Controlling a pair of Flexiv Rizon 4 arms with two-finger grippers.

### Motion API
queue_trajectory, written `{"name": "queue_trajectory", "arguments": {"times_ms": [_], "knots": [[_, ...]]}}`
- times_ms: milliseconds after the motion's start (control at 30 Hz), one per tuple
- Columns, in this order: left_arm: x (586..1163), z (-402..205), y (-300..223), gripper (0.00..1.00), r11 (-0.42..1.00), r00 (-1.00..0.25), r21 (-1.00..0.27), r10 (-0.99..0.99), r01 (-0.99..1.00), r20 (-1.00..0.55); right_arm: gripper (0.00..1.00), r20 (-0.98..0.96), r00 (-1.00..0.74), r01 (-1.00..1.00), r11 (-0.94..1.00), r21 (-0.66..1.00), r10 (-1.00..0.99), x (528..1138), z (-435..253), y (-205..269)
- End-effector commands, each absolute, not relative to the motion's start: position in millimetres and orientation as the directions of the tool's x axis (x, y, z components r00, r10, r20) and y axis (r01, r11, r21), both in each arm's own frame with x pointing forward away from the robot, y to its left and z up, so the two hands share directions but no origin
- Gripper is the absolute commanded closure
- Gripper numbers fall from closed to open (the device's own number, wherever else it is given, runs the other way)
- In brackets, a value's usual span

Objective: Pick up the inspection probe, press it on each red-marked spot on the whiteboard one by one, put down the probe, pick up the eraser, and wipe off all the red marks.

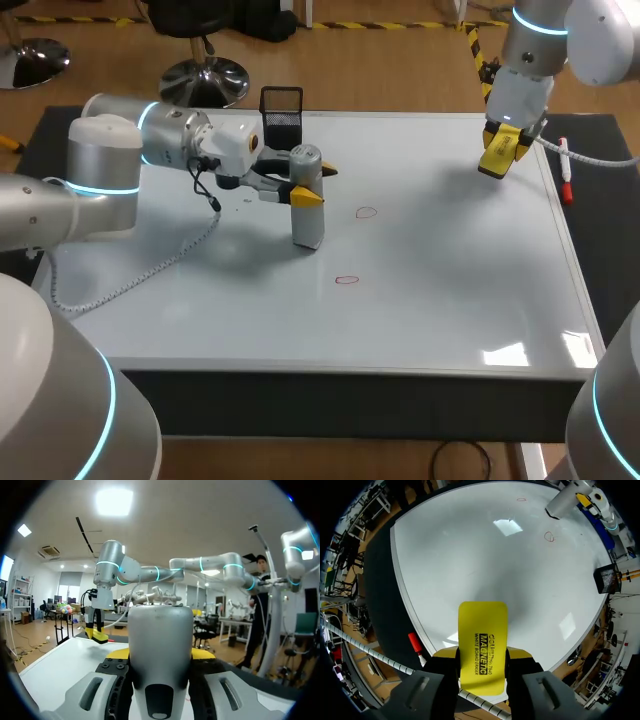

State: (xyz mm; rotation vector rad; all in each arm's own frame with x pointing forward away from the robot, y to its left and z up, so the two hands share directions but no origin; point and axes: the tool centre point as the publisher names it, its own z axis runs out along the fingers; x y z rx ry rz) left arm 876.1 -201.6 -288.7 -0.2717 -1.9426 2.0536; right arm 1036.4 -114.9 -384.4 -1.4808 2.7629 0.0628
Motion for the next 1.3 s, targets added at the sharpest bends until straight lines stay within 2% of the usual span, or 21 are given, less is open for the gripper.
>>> {"name": "queue_trajectory", "arguments": {"times_ms": [33, 500, 733, 933, 1300], "knots": [[878, -293, -202, 1.0, -0.03, -0.935, -0.996, 0.349, -0.082, 0.066, 1.0, -0.021, -0.552, -0.834, 0.551, 0.032, -0.833, 1037, -384, -116], [875, -297, -199, 1.0, -0.021, -0.933, -0.996, 0.353, -0.086, 0.073, 1.0, -0.021, -0.552, -0.834, 0.551, 0.032, -0.833, 1037, -384, -116], [878, -272, -193, 1.0, -0.073, -0.945, -0.995, 0.324, -0.072, 0.044, 1.0, -0.021, -0.552, -0.834, 0.551, 0.032, -0.833, 1037, -384, -116], [890, -250, -184, 1.0, -0.104, -0.958, -0.993, 0.287, -0.052, 0.02, 1.0, -0.021, -0.552, -0.834, 0.551, 0.032, -0.833, 1037, -384, -116], [932, -235, -147, 1.0, -0.08, -0.981, -0.997, 0.193, 0.009, -0.024, 1.0, -0.021, -0.552, -0.834, 0.551, 0.032, -0.833, 1037, -384, -116]]}}
